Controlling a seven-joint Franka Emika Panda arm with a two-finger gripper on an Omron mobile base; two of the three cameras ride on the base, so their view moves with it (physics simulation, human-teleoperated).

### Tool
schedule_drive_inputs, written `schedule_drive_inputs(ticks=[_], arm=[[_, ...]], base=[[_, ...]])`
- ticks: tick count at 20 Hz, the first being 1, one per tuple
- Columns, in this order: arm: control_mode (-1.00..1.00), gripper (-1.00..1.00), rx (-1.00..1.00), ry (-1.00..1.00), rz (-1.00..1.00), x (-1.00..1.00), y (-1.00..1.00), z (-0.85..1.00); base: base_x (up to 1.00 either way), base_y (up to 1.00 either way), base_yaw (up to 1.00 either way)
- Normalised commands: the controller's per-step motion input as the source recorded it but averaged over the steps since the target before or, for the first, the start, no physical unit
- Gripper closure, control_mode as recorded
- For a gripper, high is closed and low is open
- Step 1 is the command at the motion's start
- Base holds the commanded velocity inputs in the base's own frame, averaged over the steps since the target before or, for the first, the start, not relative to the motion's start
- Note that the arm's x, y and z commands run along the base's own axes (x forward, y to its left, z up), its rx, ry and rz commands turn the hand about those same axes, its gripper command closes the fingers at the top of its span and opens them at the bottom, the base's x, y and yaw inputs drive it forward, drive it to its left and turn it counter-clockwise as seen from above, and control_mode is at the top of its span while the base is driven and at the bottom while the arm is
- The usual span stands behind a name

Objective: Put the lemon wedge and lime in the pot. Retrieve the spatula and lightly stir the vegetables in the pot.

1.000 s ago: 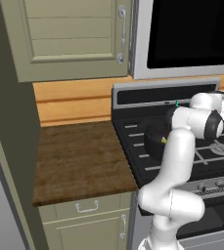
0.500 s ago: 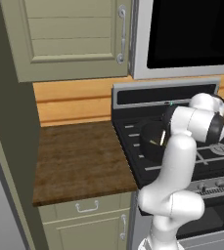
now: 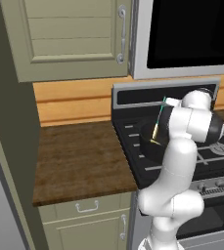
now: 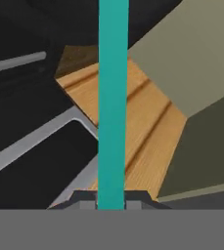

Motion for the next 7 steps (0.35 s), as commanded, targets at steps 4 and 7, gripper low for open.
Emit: schedule_drive_inputs(ticks=[4, 7], arm=[[-1.00, 1.00, -0.10, 0.65, -0.07, 0.37, -0.18, -0.04], [-1.00, 1.00, -0.01, 0.40, -0.05, 0.20, -0.27, -0.22]], base=[[0.00, 0.00, 0.00], [0.00, 0.00, 0.00]])
